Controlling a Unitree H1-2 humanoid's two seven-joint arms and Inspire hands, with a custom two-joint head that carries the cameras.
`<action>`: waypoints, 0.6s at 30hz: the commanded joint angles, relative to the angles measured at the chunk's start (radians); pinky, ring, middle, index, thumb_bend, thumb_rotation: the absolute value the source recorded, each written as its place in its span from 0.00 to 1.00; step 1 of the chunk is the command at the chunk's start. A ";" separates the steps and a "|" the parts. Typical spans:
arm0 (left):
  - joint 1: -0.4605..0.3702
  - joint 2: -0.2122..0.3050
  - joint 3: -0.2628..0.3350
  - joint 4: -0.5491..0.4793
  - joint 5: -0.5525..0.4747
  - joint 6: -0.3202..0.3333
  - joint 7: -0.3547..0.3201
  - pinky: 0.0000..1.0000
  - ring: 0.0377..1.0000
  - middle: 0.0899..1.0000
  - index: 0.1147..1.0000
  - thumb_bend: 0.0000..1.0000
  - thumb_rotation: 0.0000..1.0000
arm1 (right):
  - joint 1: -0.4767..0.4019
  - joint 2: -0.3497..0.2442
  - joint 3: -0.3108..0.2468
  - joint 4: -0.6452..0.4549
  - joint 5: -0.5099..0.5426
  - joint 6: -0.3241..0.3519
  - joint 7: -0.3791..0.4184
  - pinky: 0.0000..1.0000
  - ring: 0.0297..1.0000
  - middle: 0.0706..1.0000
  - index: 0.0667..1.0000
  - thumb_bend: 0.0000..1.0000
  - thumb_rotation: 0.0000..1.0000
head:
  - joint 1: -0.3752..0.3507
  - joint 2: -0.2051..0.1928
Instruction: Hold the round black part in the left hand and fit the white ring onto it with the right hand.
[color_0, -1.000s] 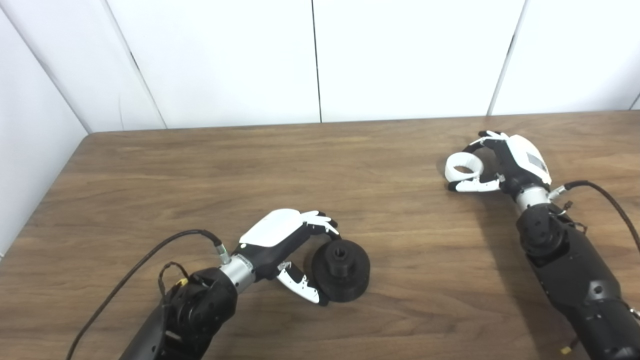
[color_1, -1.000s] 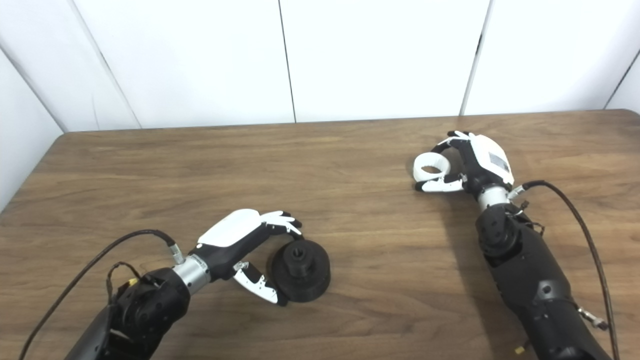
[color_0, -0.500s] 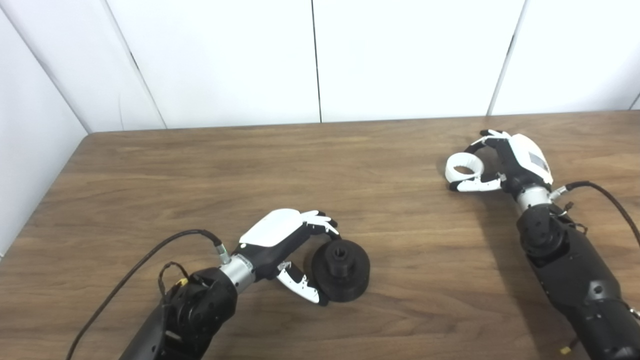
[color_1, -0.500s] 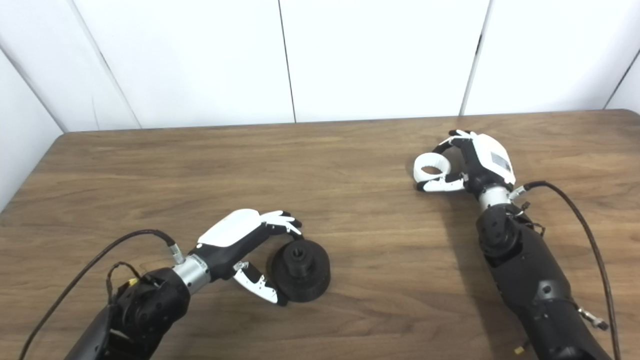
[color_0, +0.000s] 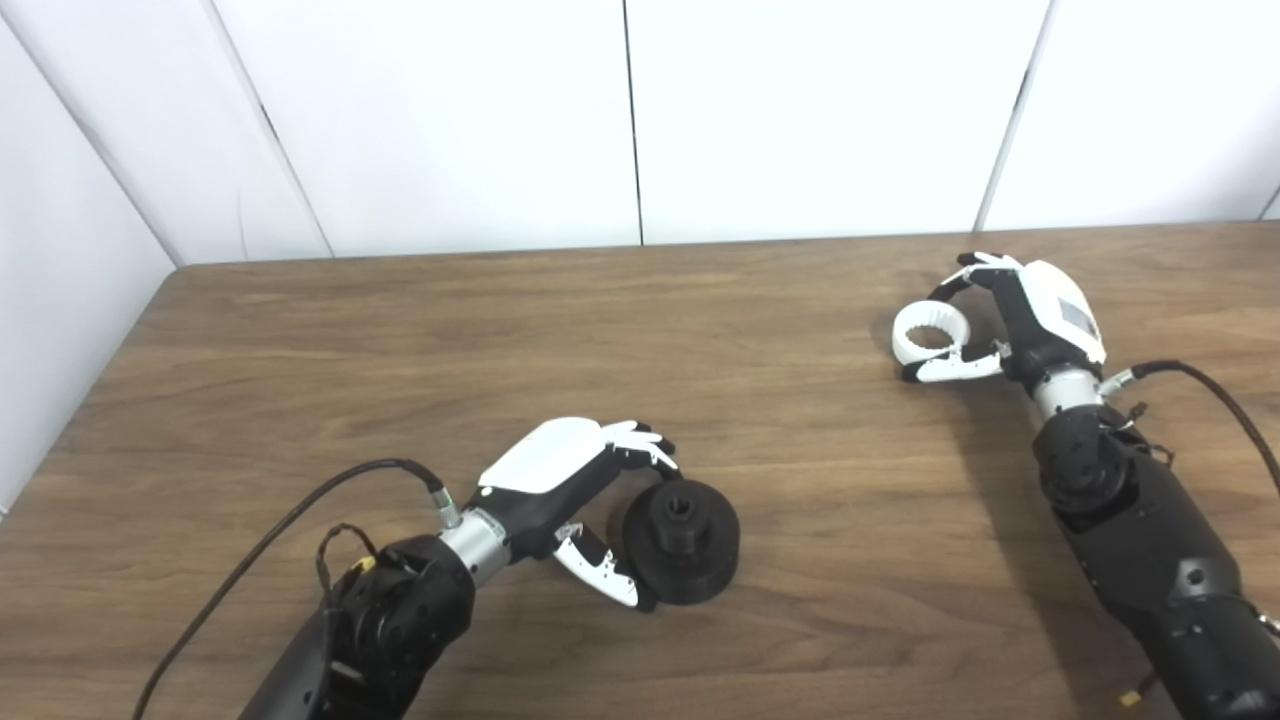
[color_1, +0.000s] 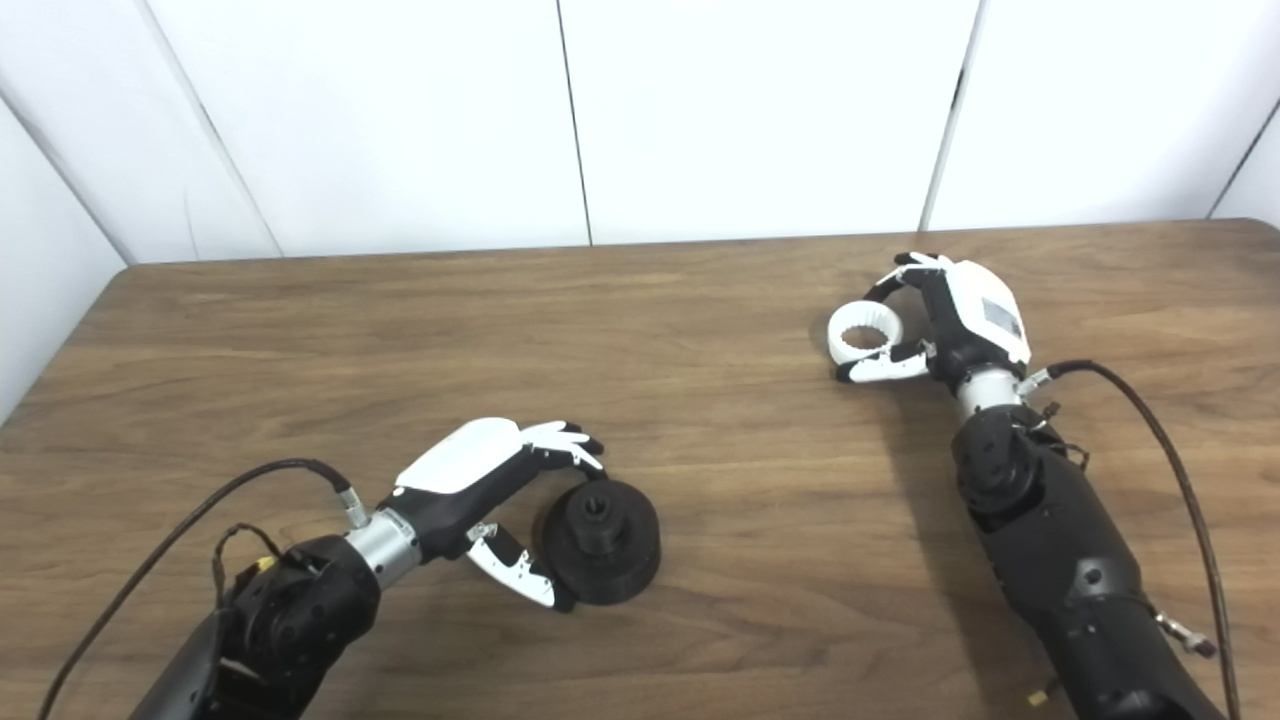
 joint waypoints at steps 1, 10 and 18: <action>-0.007 -0.003 0.004 0.000 -0.010 -0.013 0.007 0.84 0.94 0.87 0.64 0.92 0.20 | -0.041 -0.016 -0.011 -0.009 -0.002 -0.033 -0.025 0.84 0.93 0.85 0.45 0.52 0.15 | 0.001 0.001; -0.010 -0.004 0.003 0.002 -0.009 -0.008 0.004 0.84 0.94 0.87 0.64 0.92 0.20 | -0.032 -0.015 -0.018 -0.032 0.008 -0.024 -0.015 0.85 0.93 0.85 0.45 0.52 0.15 | 0.001 0.001; -0.014 -0.004 0.001 0.008 -0.008 -0.009 0.002 0.84 0.94 0.87 0.64 0.92 0.21 | -0.006 -0.017 -0.040 -0.092 0.040 -0.015 0.008 0.85 0.92 0.84 0.45 0.53 0.15 | -0.001 0.003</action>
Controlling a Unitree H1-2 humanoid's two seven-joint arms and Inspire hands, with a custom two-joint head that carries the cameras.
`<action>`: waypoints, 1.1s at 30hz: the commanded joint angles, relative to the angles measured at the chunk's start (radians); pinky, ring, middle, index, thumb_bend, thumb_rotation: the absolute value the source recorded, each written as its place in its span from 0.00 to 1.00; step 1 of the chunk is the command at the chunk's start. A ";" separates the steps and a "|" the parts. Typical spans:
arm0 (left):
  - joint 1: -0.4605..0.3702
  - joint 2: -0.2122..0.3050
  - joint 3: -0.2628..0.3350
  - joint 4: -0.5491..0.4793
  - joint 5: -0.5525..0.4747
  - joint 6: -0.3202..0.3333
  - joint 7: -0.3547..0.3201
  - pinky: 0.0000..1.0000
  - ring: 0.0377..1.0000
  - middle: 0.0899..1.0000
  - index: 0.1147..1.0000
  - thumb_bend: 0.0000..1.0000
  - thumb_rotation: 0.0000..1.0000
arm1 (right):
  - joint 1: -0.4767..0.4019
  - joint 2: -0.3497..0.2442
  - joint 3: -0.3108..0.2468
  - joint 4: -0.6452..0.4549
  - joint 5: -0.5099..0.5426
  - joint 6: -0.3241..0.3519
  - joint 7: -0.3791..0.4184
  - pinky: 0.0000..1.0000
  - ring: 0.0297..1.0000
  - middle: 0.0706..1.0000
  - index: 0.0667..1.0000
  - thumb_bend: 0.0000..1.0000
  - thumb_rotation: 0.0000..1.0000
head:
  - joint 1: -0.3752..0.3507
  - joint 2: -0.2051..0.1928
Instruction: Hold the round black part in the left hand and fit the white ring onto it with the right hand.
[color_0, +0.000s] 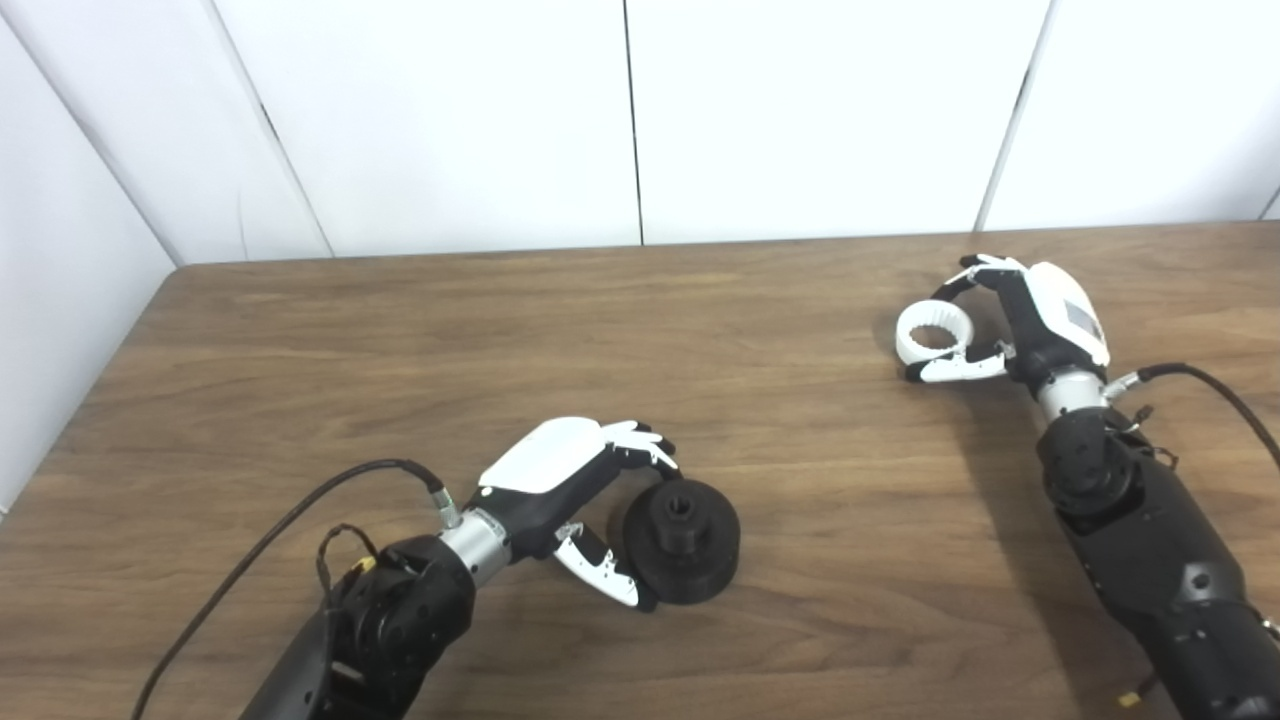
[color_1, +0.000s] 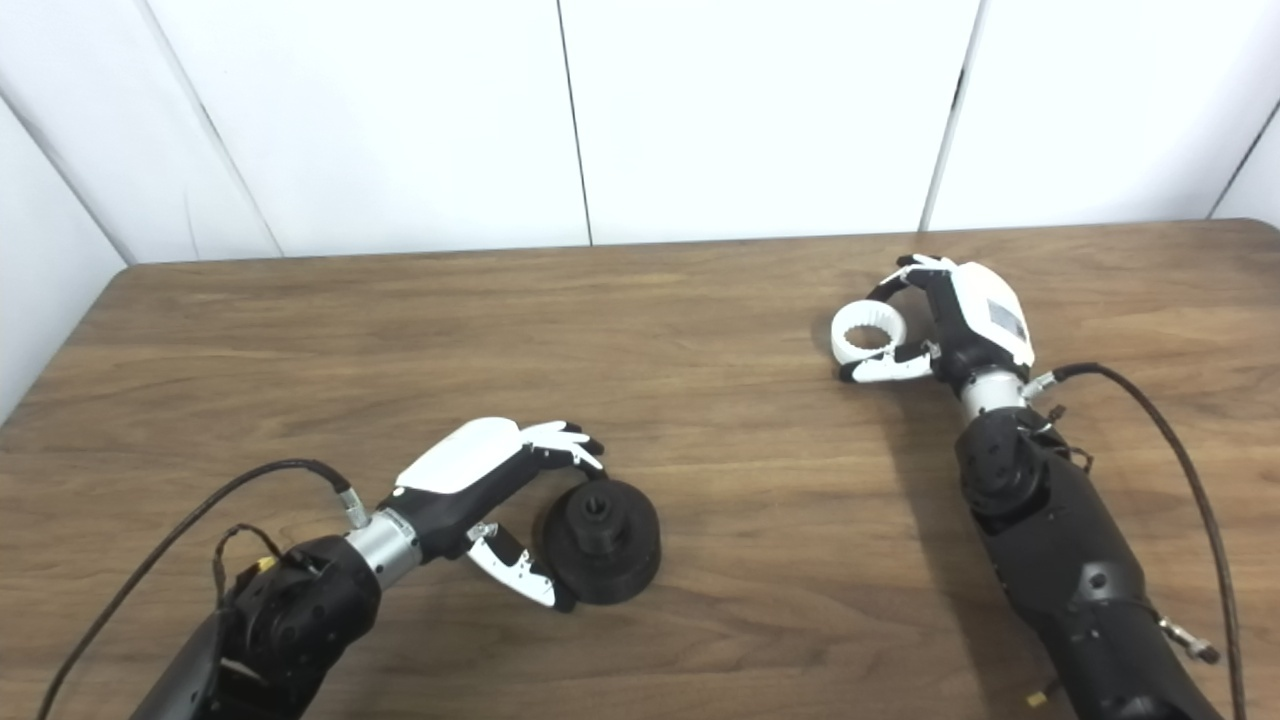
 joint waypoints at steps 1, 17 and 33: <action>-0.016 -0.002 0.000 0.007 -0.008 -0.008 -0.001 0.84 0.95 0.87 0.64 0.92 0.21 | -0.022 -0.016 -0.021 -0.065 0.014 -0.013 0.002 0.85 0.92 0.84 0.45 0.52 0.15 | 0.000 0.001; -0.024 -0.002 0.003 0.031 -0.011 -0.027 0.006 0.85 0.95 0.87 0.64 0.91 0.22 | 0.047 0.002 -0.043 -0.243 0.021 0.044 0.066 0.85 0.91 0.84 0.45 0.52 0.16 | -0.002 -0.003; -0.027 -0.013 0.000 0.039 0.000 -0.035 0.006 0.85 0.94 0.87 0.64 0.92 0.22 | 0.110 0.041 -0.039 -0.513 0.005 0.138 0.162 0.90 0.91 0.83 0.45 0.52 0.15 | 0.000 -0.004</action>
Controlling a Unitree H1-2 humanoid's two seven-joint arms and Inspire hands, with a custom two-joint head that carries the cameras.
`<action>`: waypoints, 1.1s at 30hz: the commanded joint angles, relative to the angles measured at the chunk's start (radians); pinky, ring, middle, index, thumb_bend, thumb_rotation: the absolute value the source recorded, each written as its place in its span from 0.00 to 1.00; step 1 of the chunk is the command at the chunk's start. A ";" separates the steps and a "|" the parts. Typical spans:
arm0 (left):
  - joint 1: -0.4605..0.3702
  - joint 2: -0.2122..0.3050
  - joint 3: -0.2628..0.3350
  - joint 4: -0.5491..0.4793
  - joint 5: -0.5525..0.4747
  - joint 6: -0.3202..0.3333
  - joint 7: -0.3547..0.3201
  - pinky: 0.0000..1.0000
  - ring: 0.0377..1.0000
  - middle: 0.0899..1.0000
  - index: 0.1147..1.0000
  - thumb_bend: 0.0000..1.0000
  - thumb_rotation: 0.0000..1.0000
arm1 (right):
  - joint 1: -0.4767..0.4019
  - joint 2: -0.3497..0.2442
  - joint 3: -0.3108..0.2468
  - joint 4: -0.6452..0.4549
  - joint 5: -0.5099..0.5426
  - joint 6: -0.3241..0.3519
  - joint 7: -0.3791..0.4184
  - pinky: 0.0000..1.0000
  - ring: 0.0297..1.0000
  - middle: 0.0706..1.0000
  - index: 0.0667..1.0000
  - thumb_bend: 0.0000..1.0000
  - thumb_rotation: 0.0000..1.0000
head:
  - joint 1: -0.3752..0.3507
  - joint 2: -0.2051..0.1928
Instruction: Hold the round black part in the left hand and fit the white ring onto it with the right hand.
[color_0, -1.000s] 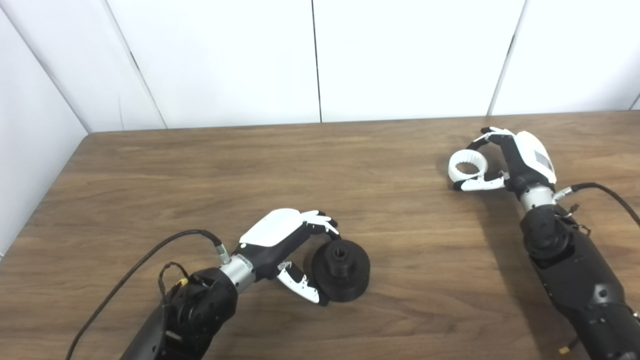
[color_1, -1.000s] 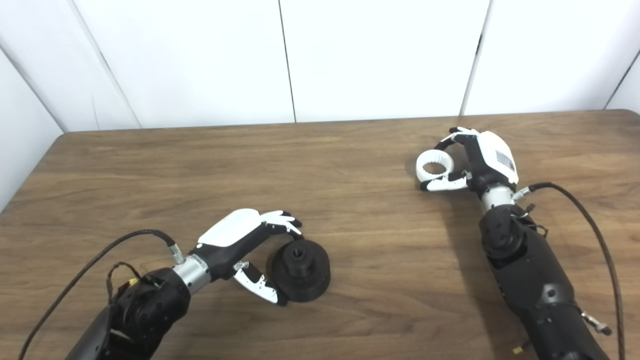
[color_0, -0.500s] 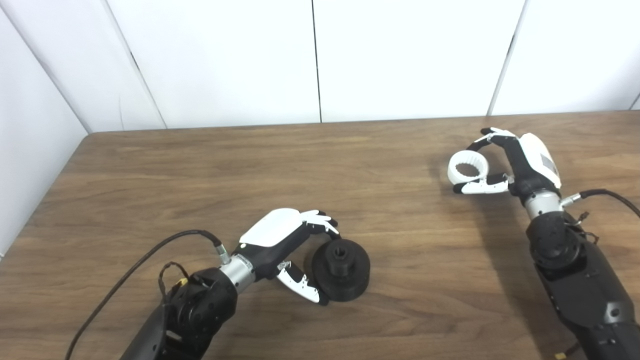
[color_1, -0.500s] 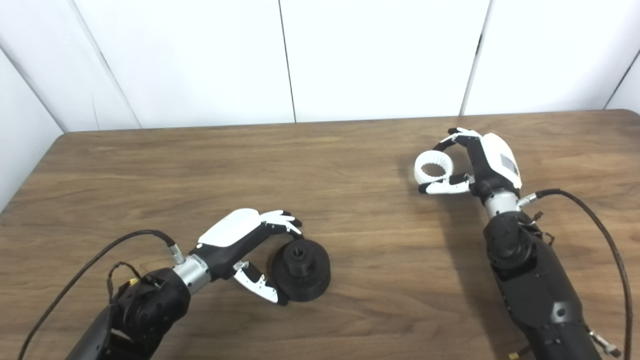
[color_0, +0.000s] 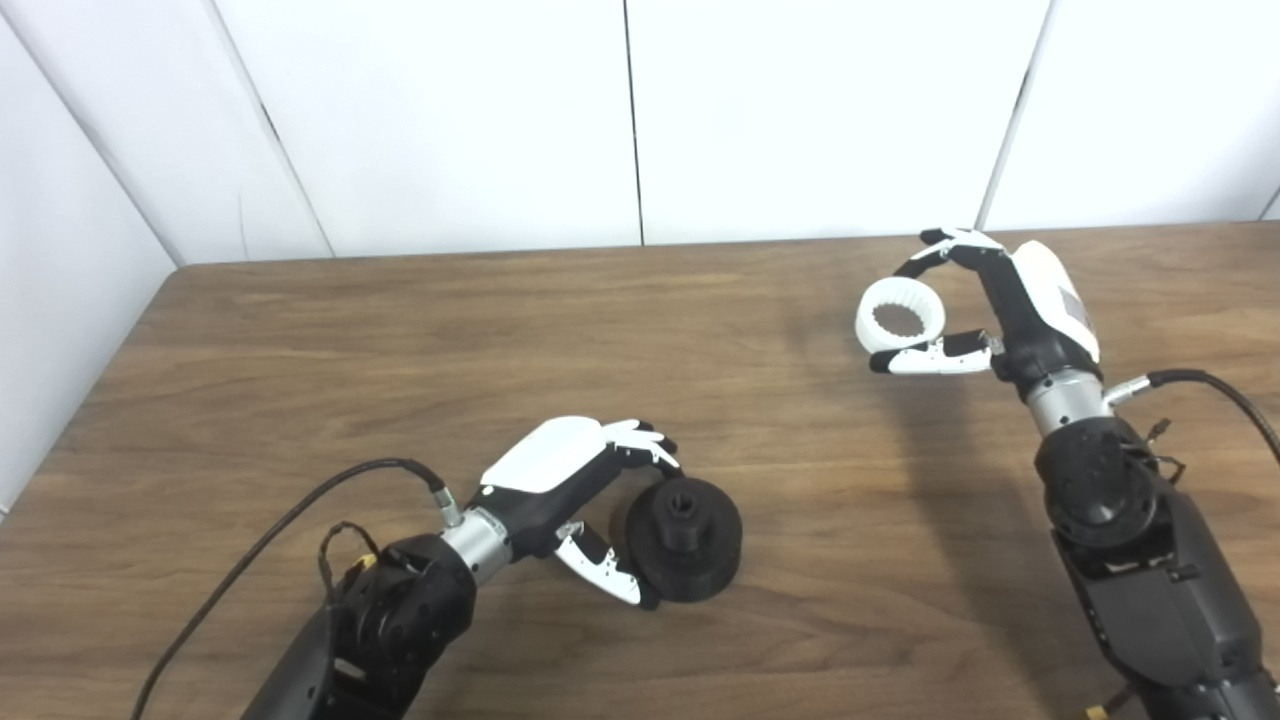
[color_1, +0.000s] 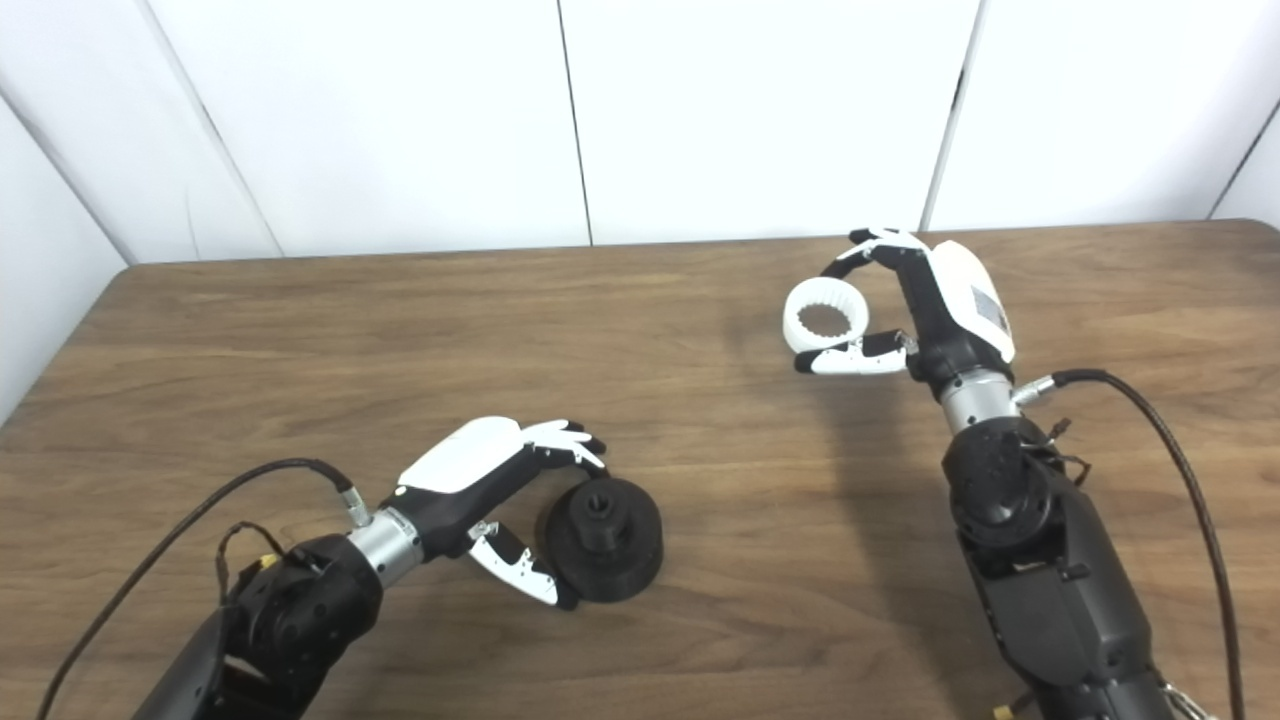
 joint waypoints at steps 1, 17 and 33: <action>-0.021 -0.003 -0.004 0.006 0.000 0.003 -0.005 0.85 0.94 0.86 0.64 0.92 0.22 | -0.017 -0.001 -0.013 -0.054 0.001 0.001 0.006 0.90 0.91 0.83 0.45 0.52 0.15 | 0.002 -0.001; -0.021 -0.006 -0.001 -0.006 0.007 0.014 -0.016 0.86 0.95 0.88 0.65 0.90 0.22 | 0.101 0.032 0.023 -0.256 -0.005 0.019 0.093 0.88 0.92 0.85 0.45 0.52 0.16 | 0.007 0.000; -0.027 -0.016 -0.004 -0.004 0.011 0.021 -0.020 0.86 0.95 0.88 0.65 0.91 0.22 | 0.190 0.079 0.056 -0.356 -0.008 -0.006 0.135 0.86 0.92 0.85 0.45 0.52 0.16 | 0.011 0.004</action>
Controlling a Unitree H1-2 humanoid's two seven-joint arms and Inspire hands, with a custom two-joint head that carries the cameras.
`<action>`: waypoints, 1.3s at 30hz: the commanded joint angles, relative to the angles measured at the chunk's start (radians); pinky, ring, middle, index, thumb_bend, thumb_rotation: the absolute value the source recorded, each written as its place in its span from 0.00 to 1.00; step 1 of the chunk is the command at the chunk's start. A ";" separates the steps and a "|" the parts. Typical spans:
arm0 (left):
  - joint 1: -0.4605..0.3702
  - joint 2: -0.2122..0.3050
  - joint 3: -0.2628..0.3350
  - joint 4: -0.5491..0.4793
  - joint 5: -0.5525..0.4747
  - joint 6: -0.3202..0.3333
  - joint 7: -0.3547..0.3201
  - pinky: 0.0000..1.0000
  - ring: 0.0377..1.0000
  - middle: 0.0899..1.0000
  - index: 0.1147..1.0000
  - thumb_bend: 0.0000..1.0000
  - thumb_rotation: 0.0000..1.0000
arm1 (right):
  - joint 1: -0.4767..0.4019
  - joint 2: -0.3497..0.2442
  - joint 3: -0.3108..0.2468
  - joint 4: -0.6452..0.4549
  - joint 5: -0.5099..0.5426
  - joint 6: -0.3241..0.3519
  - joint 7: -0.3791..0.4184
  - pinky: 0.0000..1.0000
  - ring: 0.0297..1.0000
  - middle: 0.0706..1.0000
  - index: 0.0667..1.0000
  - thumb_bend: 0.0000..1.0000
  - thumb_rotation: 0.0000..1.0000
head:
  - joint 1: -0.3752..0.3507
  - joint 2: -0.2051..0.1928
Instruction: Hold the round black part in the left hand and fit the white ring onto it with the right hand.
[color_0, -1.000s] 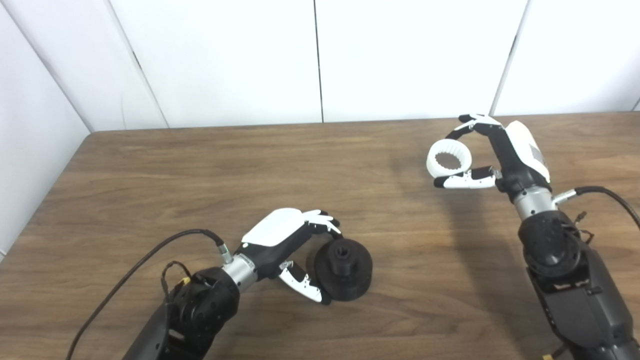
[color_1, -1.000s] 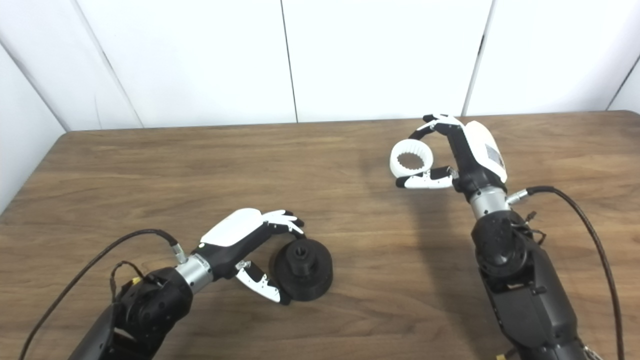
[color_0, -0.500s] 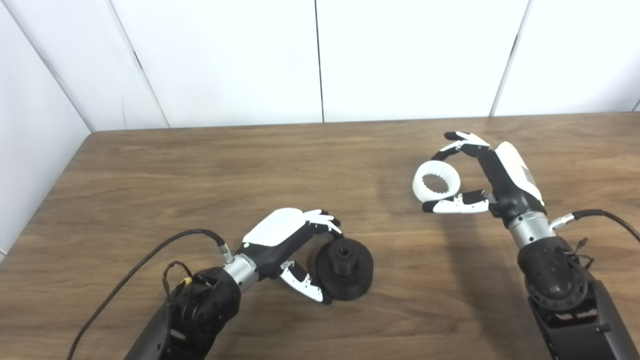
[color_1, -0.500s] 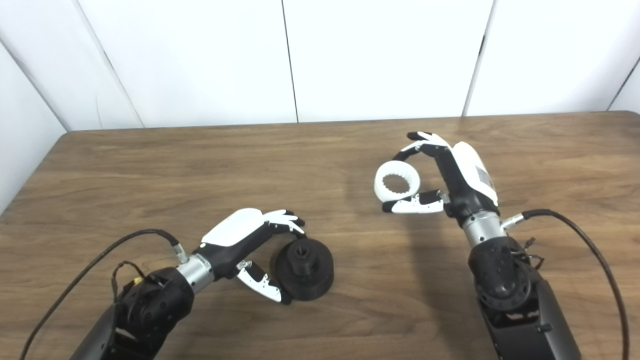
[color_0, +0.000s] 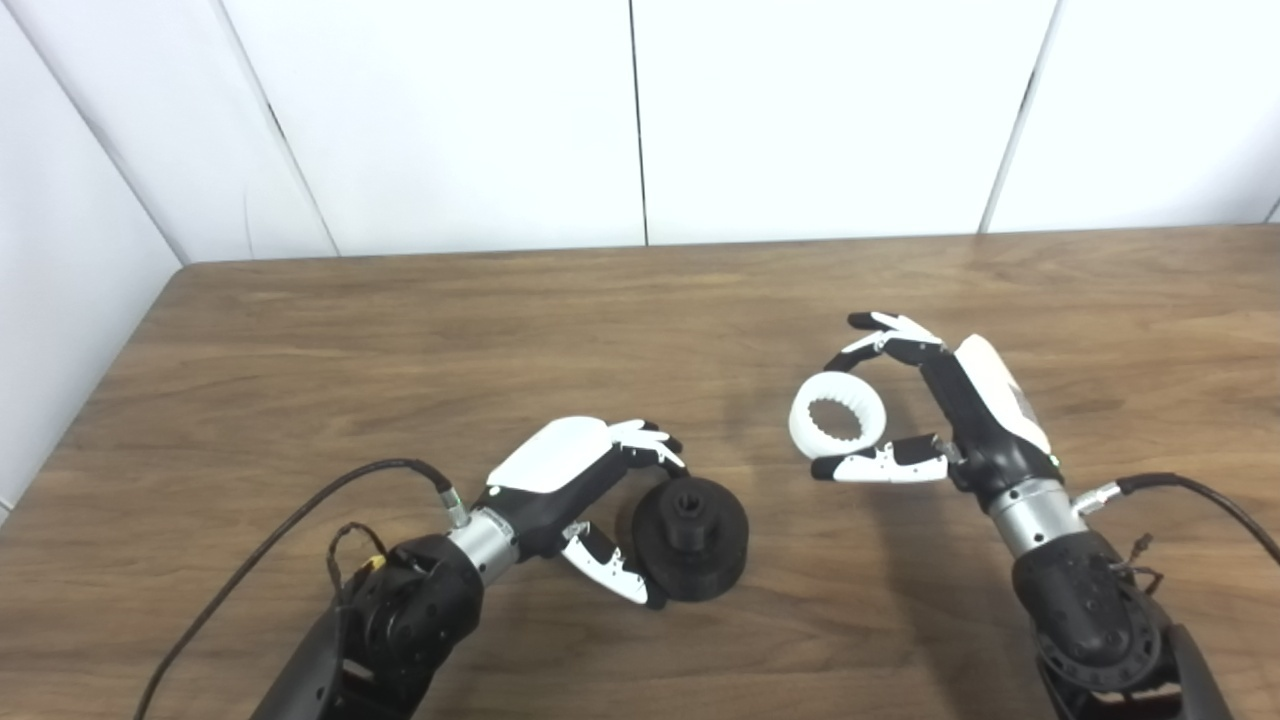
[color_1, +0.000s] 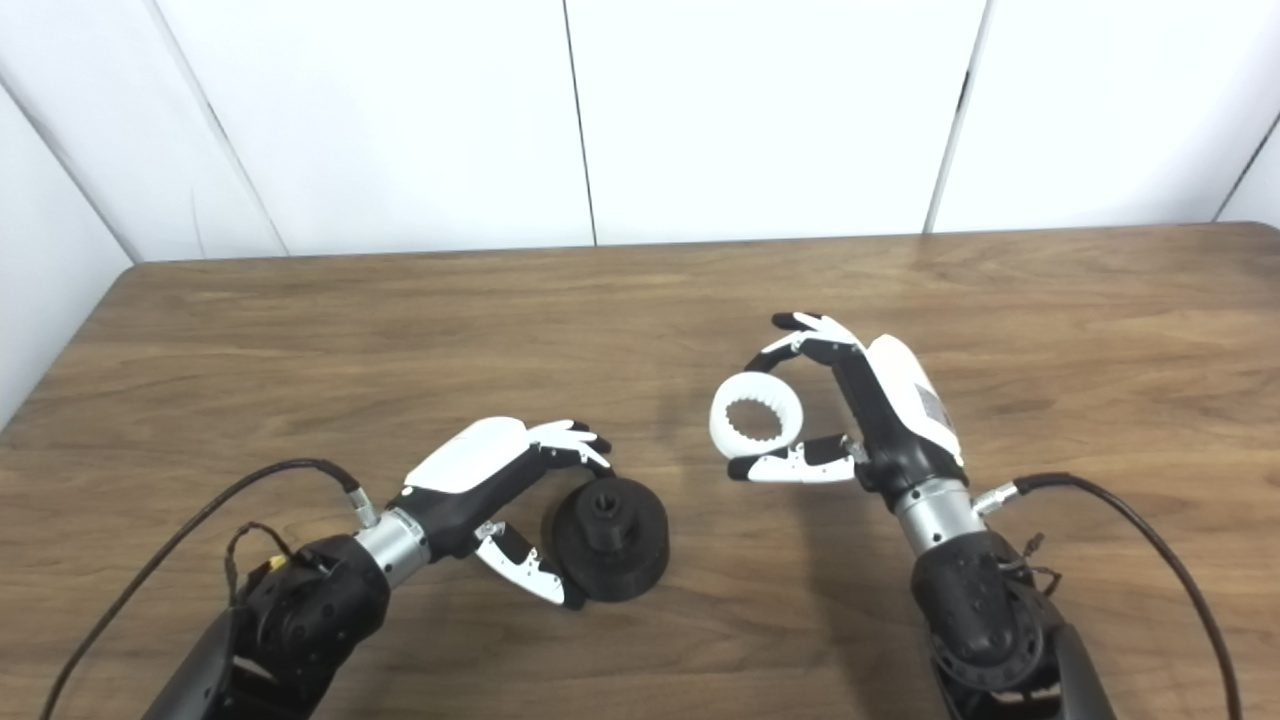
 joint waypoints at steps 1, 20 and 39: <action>-0.028 -0.002 -0.006 -0.006 0.005 0.014 -0.015 0.86 0.95 0.88 0.65 0.91 0.22 | -0.027 0.003 0.000 -0.044 0.000 -0.027 0.006 0.87 0.92 0.85 0.45 0.52 0.16 | 0.000 0.001; -0.022 -0.010 -0.006 -0.010 0.004 0.019 -0.009 0.86 0.95 0.87 0.65 0.90 0.22 | 0.003 0.031 0.052 -0.069 0.000 -0.034 0.053 0.89 0.93 0.85 0.45 0.52 0.16 | 0.000 0.009; -0.025 -0.010 -0.009 -0.002 0.003 0.018 -0.007 0.86 0.95 0.88 0.65 0.91 0.23 | -0.006 0.064 0.128 -0.066 -0.027 -0.036 0.096 0.85 0.95 0.86 0.45 0.52 0.16 | 0.001 0.008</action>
